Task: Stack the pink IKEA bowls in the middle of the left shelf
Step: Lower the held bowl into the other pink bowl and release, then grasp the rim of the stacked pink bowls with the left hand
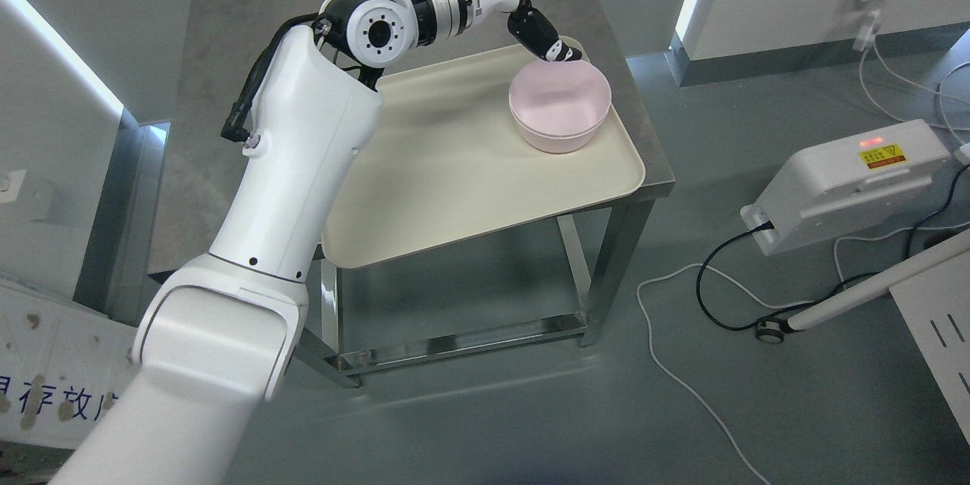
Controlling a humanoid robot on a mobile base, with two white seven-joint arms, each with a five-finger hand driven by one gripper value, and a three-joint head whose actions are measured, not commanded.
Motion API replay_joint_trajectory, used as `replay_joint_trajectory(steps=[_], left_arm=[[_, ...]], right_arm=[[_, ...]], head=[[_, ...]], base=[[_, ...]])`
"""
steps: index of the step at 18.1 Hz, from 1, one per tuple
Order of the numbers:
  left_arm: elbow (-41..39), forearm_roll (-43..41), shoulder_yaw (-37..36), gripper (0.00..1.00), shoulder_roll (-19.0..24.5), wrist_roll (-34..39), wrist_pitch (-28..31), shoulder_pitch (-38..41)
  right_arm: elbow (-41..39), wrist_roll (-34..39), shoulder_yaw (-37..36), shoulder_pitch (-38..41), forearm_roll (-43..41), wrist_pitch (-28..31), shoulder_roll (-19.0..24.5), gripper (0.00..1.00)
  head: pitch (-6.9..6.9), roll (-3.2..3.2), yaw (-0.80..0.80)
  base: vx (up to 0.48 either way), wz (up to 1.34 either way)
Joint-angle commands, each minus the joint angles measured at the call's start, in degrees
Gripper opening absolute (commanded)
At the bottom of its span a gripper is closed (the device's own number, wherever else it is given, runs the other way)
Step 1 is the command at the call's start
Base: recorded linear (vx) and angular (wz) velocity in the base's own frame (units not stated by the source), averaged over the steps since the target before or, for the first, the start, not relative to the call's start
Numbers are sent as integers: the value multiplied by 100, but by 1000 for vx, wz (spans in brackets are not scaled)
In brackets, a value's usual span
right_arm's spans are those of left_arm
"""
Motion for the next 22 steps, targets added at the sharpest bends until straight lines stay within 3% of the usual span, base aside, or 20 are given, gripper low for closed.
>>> replay_joint_trajectory(steps=[1,3,7,14,22], left_arm=[[-1226,1326,1535,78,92,-209,-144,1162],[-1542,1283,1045,78,227,-684,-197,1549],[-1702,458,761,78,572,-694,-197,1683],[-1693,-299,665,76,721,-756,-197,1727],[-1720,-545,-135,68,616,-765,-250,1473]], right_arm=[[0,-3,0,0,0,-2,-100,100],[0,-3,0,0,0,-2,-100,100],[0,-3,0,0,0,-2,-100,100],[0,-3,0,0,0,-2,-100,100],[0,-3,0,0,0,-2,-100,100]], head=[[0,0,0],[0,0,0],[0,0,0],[0,0,0],[0,0,0]], base=[[0,0],[0,0],[0,0],[0,0],[0,0]])
